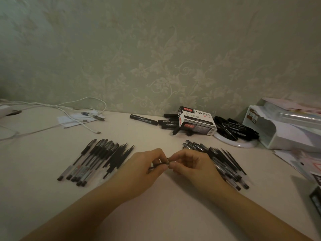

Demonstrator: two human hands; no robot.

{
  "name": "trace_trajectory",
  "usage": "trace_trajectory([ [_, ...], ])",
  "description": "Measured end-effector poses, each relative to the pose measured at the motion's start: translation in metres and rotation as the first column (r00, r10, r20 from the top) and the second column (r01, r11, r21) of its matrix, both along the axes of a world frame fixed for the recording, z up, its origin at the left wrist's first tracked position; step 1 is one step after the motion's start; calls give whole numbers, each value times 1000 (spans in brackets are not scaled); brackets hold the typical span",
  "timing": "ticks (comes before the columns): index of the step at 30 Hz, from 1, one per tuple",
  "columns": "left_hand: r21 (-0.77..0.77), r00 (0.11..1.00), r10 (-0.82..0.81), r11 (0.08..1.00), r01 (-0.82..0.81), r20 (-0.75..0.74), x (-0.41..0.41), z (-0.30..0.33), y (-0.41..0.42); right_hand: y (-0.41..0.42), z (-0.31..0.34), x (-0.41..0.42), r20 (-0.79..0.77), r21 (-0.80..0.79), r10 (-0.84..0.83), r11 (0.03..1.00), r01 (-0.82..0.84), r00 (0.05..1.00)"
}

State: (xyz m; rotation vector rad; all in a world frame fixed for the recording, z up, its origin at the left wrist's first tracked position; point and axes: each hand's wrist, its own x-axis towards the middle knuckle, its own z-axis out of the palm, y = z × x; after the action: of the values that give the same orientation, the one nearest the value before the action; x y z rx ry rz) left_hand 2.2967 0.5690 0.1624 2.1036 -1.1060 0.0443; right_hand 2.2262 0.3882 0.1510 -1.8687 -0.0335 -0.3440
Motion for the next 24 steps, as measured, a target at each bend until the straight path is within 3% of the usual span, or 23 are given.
trace_trajectory([
  [10, -50, 998, -27, 998, 30, 62, -5, 2, -3, 2, -4, 4, -22, -194, -78, 978, 72, 997],
  [24, -33, 996, -24, 999, 26, 83, -3, -1, -4, 2, -5, 4, -4, -205, -30, 978, 28, 1000],
])
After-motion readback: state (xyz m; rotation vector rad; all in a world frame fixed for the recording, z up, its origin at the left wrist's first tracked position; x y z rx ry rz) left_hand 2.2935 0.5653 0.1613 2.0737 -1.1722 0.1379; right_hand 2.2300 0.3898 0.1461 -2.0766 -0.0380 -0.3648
